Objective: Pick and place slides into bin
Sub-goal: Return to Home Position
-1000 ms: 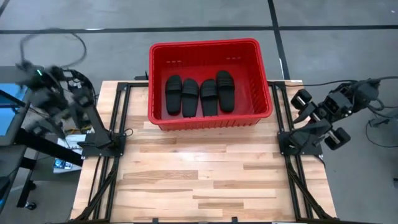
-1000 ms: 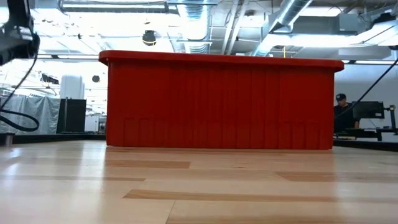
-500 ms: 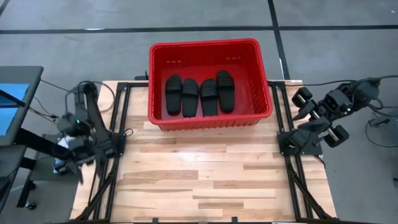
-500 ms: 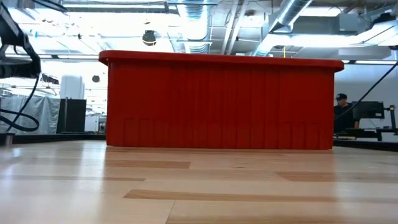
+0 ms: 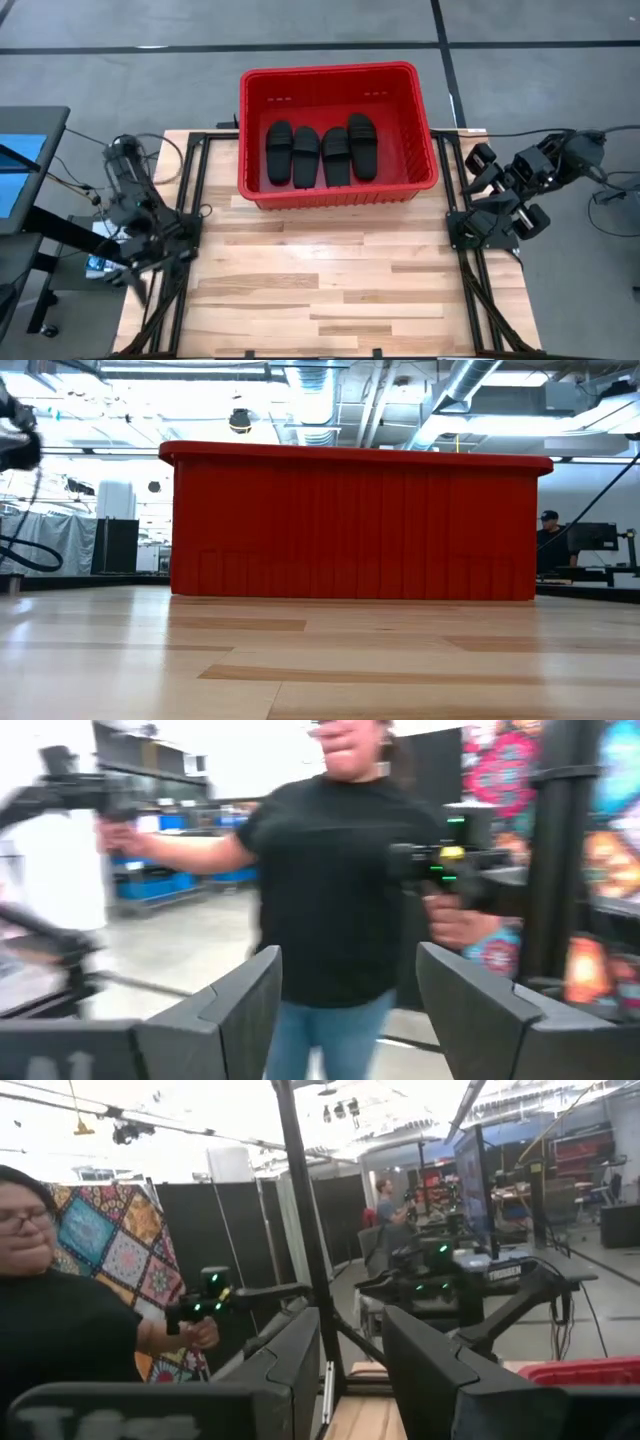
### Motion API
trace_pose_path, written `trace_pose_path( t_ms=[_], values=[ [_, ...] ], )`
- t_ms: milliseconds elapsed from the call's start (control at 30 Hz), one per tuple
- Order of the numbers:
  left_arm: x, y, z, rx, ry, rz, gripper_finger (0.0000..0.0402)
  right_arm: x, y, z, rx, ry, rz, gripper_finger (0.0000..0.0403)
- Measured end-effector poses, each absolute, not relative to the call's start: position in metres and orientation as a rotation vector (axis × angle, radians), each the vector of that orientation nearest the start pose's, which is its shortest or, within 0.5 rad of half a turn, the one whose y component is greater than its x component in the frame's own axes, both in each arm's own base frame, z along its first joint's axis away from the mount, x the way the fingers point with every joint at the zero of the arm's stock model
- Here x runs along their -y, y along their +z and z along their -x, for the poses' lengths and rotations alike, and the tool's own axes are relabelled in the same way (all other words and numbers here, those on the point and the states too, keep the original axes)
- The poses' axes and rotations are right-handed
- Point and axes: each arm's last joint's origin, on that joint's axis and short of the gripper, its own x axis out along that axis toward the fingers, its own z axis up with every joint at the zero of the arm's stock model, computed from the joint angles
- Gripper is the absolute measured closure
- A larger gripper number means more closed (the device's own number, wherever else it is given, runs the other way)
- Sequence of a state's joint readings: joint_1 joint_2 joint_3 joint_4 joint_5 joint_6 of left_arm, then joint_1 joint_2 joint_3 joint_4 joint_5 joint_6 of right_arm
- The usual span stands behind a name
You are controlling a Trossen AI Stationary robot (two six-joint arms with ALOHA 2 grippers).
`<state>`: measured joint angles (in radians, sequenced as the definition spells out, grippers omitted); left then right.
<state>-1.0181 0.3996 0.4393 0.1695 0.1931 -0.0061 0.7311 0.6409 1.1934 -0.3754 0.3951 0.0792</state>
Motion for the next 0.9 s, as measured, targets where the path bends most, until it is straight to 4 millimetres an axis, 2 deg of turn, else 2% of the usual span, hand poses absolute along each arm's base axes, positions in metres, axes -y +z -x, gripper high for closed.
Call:
trace_pose_path(
  t_ms=[267,400,467,600,733,900],
  values=[
    [0.050,0.288,-0.059,0.153,-0.923,0.062,0.0178,-0.045,0.453,-0.066,0.099,0.345,-0.149,0.0300],
    [0.037,0.281,-0.065,0.069,-0.737,0.104,0.0178,-0.047,0.448,-0.068,0.071,0.345,-0.128,0.0300],
    [0.033,0.280,-0.067,0.051,-0.704,0.126,0.0178,-0.048,0.442,-0.070,0.060,0.344,-0.115,0.0300],
    [0.029,0.279,-0.067,0.047,-0.670,0.110,0.0178,-0.055,0.418,-0.077,0.014,0.343,-0.094,0.0300],
    [0.026,0.278,-0.067,0.053,-0.620,0.087,0.0178,-0.062,0.385,-0.084,0.023,0.362,-0.072,0.0300],
    [0.024,0.278,-0.067,0.050,-0.583,0.101,0.0178,-0.057,0.343,-0.075,0.085,0.443,-0.096,0.0300]
  ],
)
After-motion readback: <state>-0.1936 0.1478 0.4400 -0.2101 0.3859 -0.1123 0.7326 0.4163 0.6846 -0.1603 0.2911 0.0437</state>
